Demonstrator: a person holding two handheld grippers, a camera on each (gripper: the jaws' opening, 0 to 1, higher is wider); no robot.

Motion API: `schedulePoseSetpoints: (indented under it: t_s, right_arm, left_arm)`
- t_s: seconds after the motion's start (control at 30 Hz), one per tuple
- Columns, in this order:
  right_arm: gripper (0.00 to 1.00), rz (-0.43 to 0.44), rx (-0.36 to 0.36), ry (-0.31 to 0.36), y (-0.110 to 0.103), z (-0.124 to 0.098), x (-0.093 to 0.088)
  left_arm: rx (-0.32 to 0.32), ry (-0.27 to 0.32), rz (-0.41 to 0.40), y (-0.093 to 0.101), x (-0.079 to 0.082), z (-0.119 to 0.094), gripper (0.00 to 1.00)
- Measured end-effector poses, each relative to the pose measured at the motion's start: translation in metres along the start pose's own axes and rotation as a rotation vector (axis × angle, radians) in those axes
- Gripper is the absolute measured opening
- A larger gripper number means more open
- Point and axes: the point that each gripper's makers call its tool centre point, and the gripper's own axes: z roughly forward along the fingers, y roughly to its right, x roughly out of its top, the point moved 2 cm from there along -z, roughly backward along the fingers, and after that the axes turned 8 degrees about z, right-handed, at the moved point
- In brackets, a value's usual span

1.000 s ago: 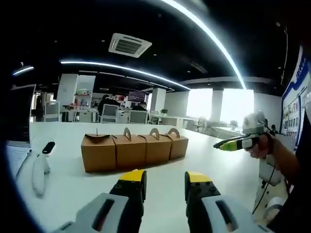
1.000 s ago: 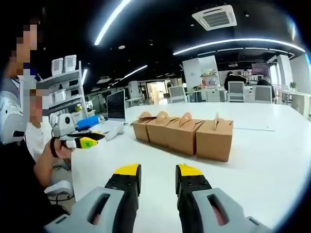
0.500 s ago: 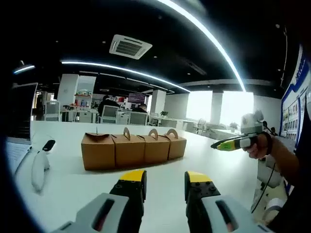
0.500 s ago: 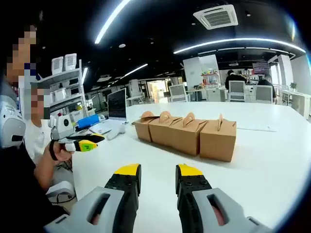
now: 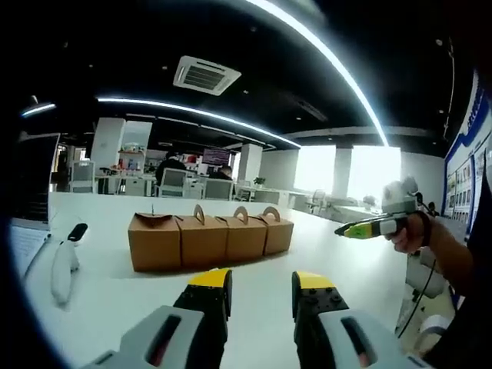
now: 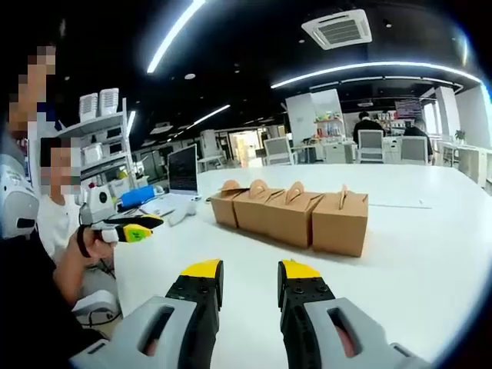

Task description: Pick up one paper box from the group, open the paper box, and remove the item inside

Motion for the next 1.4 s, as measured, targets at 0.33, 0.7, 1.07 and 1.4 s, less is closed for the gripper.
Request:
schedulePoseSetpoints:
  t_s: [0.33,0.7,1.07,1.4]
  right_arm:
    - [0.29,0.013,-0.016,-0.004,0.006,-0.002,-0.004]
    - [0.29,-0.015,0.021,0.033,-0.003,-0.003,0.006]
    - [0.29,-0.044,0.046,0.069,-0.006,-0.011,0.010]
    - [0.29,-0.176,0.101,0.057,-0.028,-0.026,0.004]
  left_arm:
    - [0.009,-0.003,-0.011,-0.002,-0.003,-0.002,0.33]
    - [0.018,0.006,0.013,-0.007,0.007,-0.002,0.33]
    - [0.003,0.006,0.045,-0.001,0.014,-0.001,0.33]
    - [0.024,-0.011,0.042,-0.005,0.005,-0.002,0.32]
